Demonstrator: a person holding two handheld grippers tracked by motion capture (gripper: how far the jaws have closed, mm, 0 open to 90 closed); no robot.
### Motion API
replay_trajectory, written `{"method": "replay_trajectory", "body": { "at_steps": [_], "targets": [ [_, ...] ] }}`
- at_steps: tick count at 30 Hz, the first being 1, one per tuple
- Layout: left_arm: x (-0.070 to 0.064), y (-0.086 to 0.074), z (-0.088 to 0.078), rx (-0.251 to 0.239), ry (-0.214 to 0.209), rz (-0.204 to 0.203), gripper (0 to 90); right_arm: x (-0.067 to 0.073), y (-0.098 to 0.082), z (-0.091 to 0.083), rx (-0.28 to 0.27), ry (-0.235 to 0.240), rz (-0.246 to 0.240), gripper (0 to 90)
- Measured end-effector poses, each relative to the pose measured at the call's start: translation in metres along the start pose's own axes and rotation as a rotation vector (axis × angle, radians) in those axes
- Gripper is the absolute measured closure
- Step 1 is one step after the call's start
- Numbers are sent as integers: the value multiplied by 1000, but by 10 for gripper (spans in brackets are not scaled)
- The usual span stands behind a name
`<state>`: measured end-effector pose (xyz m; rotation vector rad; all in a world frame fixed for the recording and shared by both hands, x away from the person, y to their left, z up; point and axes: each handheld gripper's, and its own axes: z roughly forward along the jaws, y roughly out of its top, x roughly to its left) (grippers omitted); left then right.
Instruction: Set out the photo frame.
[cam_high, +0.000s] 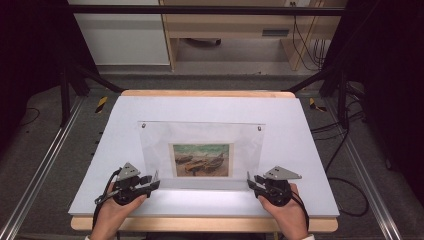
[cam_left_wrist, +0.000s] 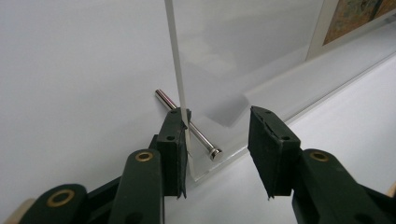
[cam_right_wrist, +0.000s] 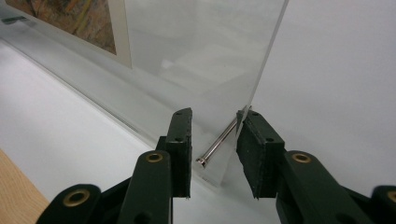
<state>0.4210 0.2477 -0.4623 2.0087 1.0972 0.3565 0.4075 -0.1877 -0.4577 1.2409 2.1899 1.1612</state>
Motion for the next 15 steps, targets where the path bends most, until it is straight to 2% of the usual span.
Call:
{"method": "replay_trajectory", "body": {
  "at_steps": [15],
  "targets": [
    [-3, -2, 1, 23, 14, 18, 575, 1, -3, 1, 16, 3, -6, 656]
  ]
}}
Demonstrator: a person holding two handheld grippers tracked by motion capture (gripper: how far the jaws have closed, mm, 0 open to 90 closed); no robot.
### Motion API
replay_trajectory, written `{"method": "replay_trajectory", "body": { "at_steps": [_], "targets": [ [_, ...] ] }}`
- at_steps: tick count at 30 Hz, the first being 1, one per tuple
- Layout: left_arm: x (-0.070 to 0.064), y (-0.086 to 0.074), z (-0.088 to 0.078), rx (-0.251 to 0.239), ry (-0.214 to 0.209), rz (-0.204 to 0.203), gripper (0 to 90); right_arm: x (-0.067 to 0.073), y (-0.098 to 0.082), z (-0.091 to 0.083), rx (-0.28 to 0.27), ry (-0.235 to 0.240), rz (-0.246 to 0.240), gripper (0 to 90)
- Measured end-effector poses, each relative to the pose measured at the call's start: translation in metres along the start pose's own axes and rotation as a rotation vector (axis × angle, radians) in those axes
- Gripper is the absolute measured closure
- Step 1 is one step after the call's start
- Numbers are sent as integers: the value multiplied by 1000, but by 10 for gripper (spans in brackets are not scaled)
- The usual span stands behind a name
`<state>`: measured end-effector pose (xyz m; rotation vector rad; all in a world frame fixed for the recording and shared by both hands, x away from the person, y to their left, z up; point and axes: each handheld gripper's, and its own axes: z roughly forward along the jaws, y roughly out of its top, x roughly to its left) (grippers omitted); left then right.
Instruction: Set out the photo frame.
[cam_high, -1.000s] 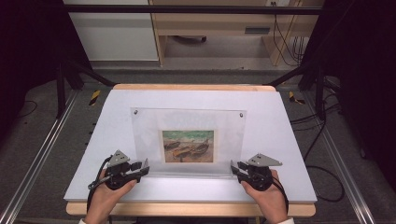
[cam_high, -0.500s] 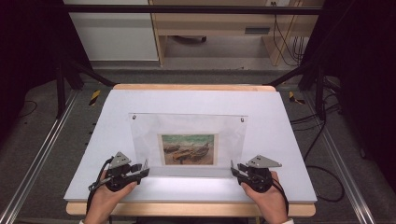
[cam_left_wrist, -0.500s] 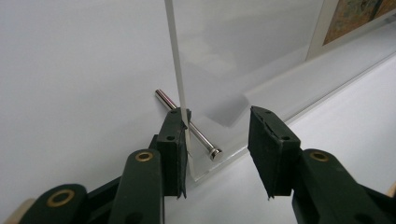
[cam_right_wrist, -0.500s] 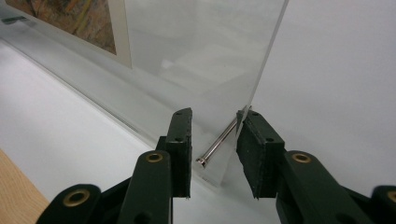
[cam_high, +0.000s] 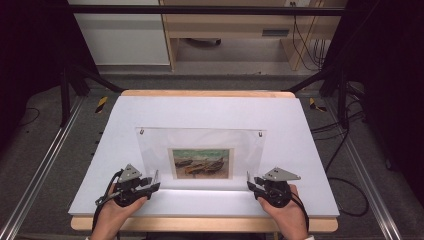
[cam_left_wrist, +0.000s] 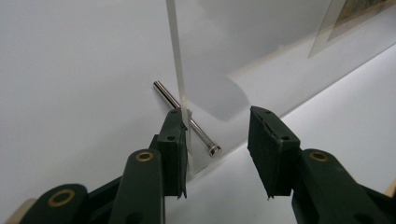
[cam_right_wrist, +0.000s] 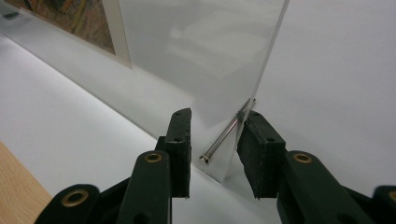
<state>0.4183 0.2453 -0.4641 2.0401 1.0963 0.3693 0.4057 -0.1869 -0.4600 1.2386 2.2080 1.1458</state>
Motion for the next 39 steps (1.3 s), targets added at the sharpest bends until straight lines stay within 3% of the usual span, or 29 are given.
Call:
{"method": "replay_trajectory", "body": {
  "at_steps": [27, 35, 39],
  "targets": [
    [-4, 1, 1, 14, 27, 28, 560, 2, 0, 1, 1, -7, -2, 634],
    [-7, 2, 5, 22, 33, 48, 465, 6, 1, 3, -12, -17, -12, 564],
    [-9, 2, 6, 23, 36, 54, 385, 10, 3, 5, -30, -23, -26, 447]
  ]
}}
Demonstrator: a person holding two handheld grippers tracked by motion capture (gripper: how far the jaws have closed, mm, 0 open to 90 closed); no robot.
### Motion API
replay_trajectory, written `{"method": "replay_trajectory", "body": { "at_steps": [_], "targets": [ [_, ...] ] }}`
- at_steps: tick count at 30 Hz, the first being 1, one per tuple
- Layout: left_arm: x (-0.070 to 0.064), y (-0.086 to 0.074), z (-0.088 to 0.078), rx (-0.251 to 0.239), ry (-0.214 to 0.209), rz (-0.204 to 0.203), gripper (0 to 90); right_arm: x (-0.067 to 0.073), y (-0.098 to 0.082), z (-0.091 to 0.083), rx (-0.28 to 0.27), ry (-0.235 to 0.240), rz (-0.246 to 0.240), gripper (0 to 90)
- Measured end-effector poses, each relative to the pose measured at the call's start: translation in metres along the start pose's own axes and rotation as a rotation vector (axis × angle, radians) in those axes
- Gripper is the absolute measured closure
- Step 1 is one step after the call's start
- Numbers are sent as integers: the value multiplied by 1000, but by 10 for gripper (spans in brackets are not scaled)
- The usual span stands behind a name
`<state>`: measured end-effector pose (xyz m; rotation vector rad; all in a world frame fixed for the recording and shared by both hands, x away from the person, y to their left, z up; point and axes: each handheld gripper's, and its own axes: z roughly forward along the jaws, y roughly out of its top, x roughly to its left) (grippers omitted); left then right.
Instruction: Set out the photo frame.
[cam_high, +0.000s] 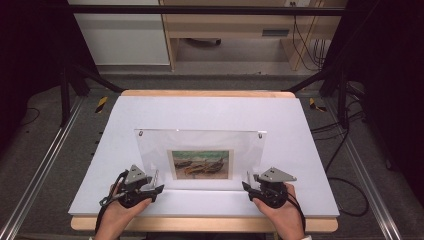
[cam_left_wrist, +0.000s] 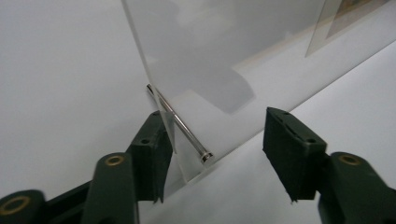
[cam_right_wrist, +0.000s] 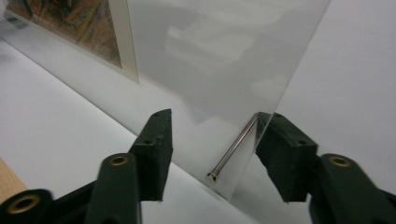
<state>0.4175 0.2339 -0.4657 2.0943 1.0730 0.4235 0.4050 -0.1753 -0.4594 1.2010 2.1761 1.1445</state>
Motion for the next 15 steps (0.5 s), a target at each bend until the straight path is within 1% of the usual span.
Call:
{"method": "replay_trajectory", "body": {
  "at_steps": [2, 3, 5, 8, 10, 12, 15],
  "targets": [
    [-1, 1, 0, -5, 6, 5, 337, 1, 1, 2, -2, -10, -19, 386],
    [-1, 1, 1, -10, 6, -4, 313, 1, 1, 2, -3, -14, -27, 358],
    [-1, 2, 1, -8, 17, -16, 237, 2, 2, 3, -2, -21, -20, 310],
    [-1, 3, 1, -14, 19, -19, 161, 2, 3, 3, -15, -36, -36, 237],
    [-2, 4, 1, -31, 19, -27, 122, 2, 4, 2, -22, -40, -31, 194],
    [-2, 5, -1, -46, 22, -24, 96, 2, 5, 2, -28, -48, -30, 153],
    [-3, 5, -2, -65, 24, -19, 64, 1, 6, 1, -43, -50, -43, 110]
  ]
}}
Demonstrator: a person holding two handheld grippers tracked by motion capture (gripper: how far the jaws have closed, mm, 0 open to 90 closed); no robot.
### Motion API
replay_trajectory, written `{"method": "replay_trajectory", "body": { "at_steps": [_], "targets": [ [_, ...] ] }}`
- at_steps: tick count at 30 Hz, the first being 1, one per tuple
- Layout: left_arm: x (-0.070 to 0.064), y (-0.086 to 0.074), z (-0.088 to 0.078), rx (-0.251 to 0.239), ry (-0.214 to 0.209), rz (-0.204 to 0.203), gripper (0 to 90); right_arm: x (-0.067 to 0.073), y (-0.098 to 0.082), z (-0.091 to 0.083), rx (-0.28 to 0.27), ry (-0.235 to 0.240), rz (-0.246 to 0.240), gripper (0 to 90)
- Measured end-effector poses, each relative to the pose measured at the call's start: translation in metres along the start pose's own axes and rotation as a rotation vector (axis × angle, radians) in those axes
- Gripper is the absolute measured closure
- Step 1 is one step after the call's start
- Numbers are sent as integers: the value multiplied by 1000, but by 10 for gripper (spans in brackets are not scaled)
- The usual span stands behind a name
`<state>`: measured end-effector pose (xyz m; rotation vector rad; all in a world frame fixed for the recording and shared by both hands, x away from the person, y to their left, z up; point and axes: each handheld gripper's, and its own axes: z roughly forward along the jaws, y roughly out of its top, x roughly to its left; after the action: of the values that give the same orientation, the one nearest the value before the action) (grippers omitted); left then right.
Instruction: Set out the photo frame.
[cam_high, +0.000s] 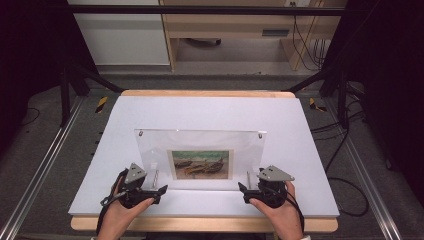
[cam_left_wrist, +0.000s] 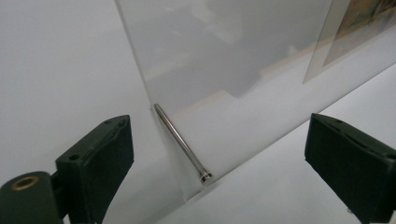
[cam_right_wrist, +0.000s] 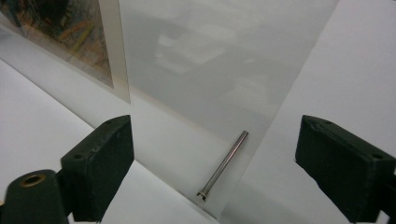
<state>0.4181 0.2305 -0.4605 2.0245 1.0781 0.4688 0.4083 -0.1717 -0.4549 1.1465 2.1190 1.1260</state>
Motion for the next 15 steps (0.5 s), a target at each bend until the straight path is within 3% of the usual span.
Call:
{"method": "replay_trajectory", "body": {
  "at_steps": [15],
  "targets": [
    [-3, 3, -8, -73, 11, 51, 46, 0, 4, -6, -60, -44, -47, 77]
  ]
}}
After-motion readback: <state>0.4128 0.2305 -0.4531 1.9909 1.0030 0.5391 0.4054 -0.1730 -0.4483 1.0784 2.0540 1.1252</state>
